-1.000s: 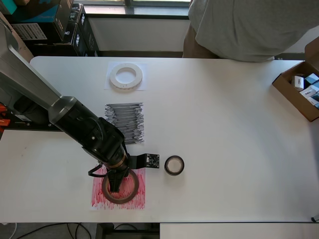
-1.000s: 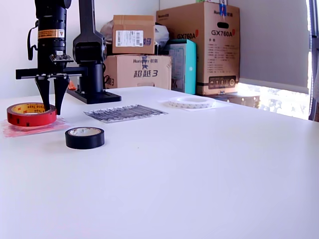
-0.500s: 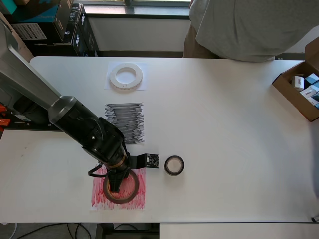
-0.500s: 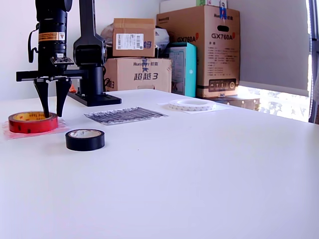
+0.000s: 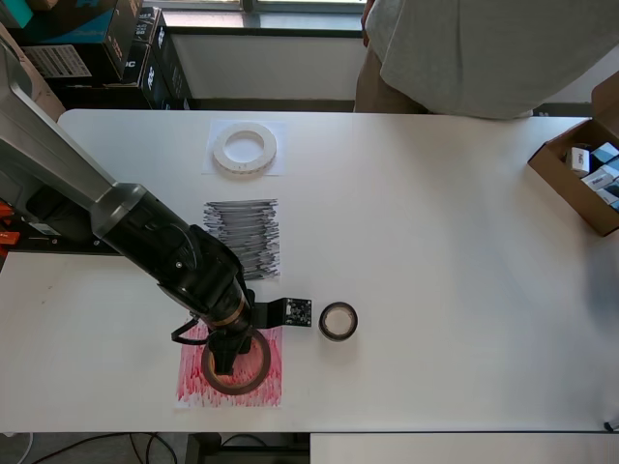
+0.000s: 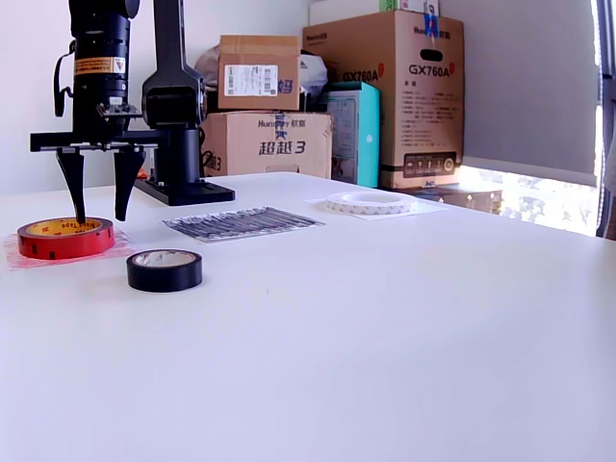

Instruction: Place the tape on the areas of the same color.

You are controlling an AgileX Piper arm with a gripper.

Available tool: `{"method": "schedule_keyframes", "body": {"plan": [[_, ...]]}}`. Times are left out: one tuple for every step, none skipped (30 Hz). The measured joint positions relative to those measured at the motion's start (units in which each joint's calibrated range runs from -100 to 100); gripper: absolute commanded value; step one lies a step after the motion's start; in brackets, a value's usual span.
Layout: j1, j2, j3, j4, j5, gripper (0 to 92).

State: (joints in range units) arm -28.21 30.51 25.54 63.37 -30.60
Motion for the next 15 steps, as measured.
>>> {"method": "schedule_keyframes", "body": {"plan": [[0.0, -0.3, -0.5, 0.0, 0.0, 51.6], [0.0, -0.6, -0.9, 0.0, 0.0, 51.6], [0.0, -0.8, -1.0, 0.0, 0.0, 51.6], [0.0, -1.4, -1.3, 0.2, 0.0, 51.6], [0.0, -2.2, -1.8, 0.4, 0.0, 51.6], [0.0, -2.9, -2.2, 0.5, 0.0, 51.6], [0.0, -3.8, -2.3, 0.8, 0.0, 51.6], [0.0, -4.7, -2.3, 1.1, 0.0, 51.6], [0.0, -5.3, -2.3, 1.5, 0.0, 51.6], [0.0, -6.3, -2.3, 1.5, 0.1, 51.6], [0.0, -7.4, -2.3, 1.5, 0.1, 51.6], [0.0, -8.5, -2.3, 1.5, 0.1, 51.6], [0.0, -9.7, -2.3, 1.5, 0.1, 51.6], [0.0, -10.8, -2.3, 1.5, 0.1, 51.6], [0.0, -11.9, -2.3, 1.5, 0.1, 51.6]]}}
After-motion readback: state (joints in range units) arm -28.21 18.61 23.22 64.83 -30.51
